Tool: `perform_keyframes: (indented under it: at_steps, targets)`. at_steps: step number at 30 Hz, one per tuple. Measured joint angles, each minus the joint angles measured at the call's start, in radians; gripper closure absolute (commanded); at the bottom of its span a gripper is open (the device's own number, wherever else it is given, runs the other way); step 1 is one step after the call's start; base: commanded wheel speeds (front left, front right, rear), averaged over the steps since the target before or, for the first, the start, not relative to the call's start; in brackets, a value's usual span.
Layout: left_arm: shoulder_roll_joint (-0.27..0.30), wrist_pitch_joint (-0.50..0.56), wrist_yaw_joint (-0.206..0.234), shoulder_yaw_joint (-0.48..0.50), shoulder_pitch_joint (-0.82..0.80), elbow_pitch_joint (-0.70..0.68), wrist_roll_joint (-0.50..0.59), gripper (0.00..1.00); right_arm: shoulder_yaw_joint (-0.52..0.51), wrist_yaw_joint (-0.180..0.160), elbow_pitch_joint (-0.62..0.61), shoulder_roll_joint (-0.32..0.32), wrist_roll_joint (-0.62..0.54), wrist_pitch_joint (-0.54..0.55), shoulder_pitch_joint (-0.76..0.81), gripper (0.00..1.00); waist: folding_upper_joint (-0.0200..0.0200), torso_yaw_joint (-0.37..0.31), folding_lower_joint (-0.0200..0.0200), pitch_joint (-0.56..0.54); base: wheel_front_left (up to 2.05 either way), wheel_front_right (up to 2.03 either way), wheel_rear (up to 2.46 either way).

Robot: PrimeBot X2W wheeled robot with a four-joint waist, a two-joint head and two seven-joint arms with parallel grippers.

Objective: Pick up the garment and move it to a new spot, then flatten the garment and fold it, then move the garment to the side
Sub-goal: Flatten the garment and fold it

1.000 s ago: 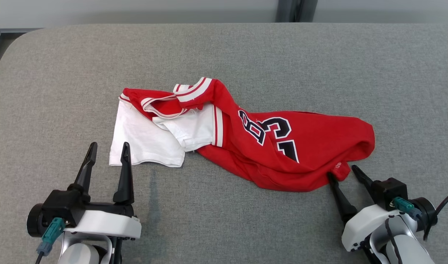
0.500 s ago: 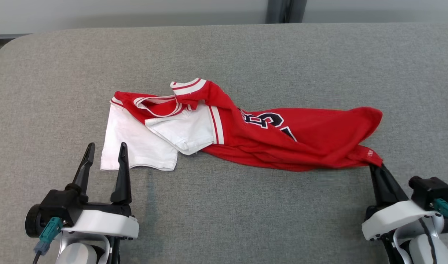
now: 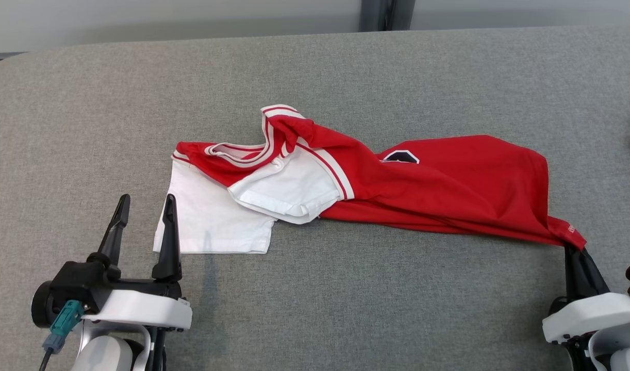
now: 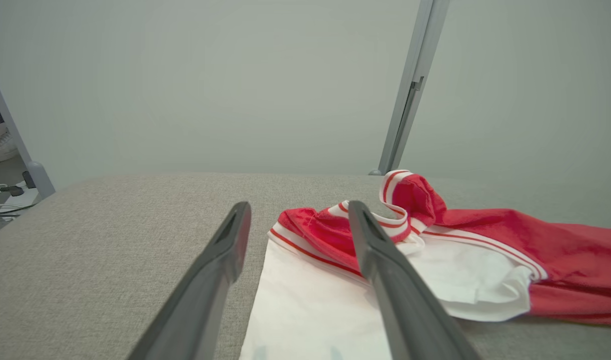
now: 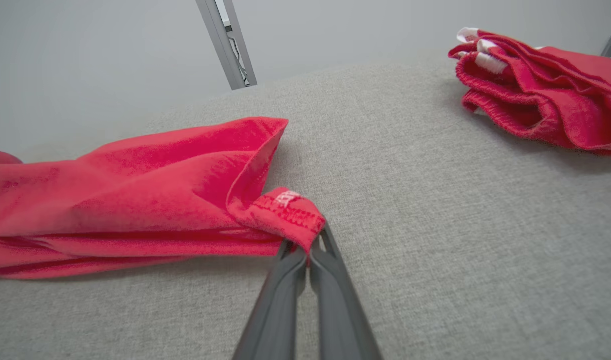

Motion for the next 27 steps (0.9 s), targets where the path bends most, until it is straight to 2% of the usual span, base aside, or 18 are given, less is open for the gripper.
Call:
perform_keyframes:
  at_steps: [1, 2, 3, 11, 20, 27]
  targets:
    - [0.000, 0.000, 0.000, 0.001, 0.000, 0.000, 0.000, 0.00, -0.002, 0.000, 0.012, 0.003, 0.010, 0.001, 0.000, 0.95, 0.0000, 0.000, 0.0000, 0.001, 0.00, 0.00, 0.00]
    - [0.000, 0.000, 0.000, 0.002, -0.001, 0.001, 0.000, 0.00, -0.002, 0.000, 0.025, 0.005, 0.019, 0.001, -0.002, 0.74, 0.0000, 0.000, 0.0000, 0.001, 0.00, 0.00, 0.00]
    - [0.000, 0.000, -0.001, 0.002, -0.001, 0.001, 0.000, 0.00, -0.002, 0.000, 0.034, 0.006, 0.021, -0.003, -0.004, 0.00, 0.0000, 0.000, 0.0000, 0.002, 0.00, 0.00, 0.00]
    - [-0.002, 0.000, -0.003, 0.006, -0.002, 0.004, 0.000, 0.00, -0.008, 0.000, 0.030, 0.010, 0.027, -0.049, -0.016, 0.00, 0.0000, -0.004, 0.0000, -0.003, 0.00, 0.00, 0.00]
    - [-0.002, 0.000, -0.002, 0.013, 0.012, 0.002, 0.008, 0.00, 0.014, 0.000, -0.086, 0.012, -0.032, -0.067, -0.006, 0.00, 0.0000, -0.012, 0.0000, -0.034, 0.00, 0.00, 0.00]
    - [0.009, 0.007, -0.002, 0.001, 0.046, 0.002, 0.014, 0.00, 0.038, 0.000, -0.181, 0.014, -0.098, -0.034, 0.030, 0.00, 0.0000, -0.019, 0.0000, -0.073, 0.00, 0.00, 0.00]
